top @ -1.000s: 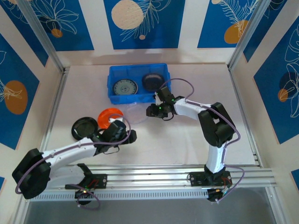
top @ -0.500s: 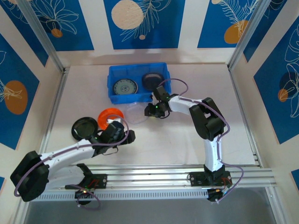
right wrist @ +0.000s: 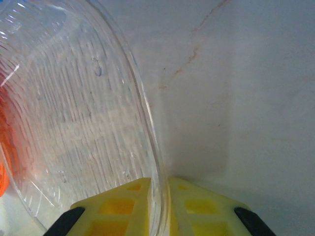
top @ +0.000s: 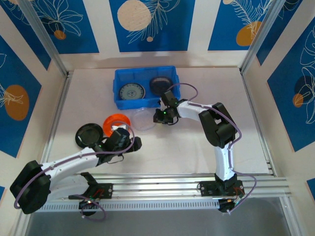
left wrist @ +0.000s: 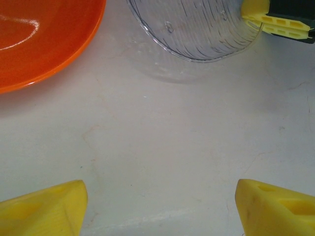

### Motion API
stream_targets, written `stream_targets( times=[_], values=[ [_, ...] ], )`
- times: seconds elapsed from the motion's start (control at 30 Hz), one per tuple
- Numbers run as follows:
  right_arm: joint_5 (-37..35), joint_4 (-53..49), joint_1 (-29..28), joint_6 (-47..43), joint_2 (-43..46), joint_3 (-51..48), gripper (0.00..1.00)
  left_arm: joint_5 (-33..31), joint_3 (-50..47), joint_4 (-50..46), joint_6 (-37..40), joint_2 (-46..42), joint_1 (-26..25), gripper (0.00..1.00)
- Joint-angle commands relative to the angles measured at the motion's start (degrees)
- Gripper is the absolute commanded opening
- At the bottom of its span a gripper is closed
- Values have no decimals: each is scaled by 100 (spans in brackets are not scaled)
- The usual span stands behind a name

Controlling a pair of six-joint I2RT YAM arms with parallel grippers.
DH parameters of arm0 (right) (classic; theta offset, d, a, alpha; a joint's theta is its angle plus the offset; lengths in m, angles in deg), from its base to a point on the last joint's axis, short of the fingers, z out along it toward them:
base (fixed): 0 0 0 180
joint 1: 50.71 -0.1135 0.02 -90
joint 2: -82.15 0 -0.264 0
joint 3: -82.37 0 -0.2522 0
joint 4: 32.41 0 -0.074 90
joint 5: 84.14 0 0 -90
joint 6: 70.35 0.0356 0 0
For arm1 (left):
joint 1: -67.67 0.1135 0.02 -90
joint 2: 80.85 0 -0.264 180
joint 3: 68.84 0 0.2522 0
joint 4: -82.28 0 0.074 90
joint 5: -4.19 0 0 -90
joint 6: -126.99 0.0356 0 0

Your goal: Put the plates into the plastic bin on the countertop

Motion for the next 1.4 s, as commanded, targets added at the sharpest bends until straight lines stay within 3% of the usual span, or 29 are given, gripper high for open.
stream_targets(
  times=[0.0,0.2,0.63,0.93,1.2,1.37],
  values=[
    [105,45,-38,80,3,-59,13,-34,2,-43,-4,-111,82,79],
    [37,7,-12,178,284,-182,0,-129,198,-332,203,-188,154,79],
    [-180,-717,127,10,2089,-1149,0,-2,972,-639,1070,-101,720,78],
    [77,-851,208,352,2878,-1665,0,366,1030,411,398,582,771,67],
    [88,-713,206,461,2810,-1717,0,760,1067,1134,-51,1000,770,54],
    [200,-585,193,496,2698,-1668,0,735,1057,1130,-105,983,772,54]
  ],
)
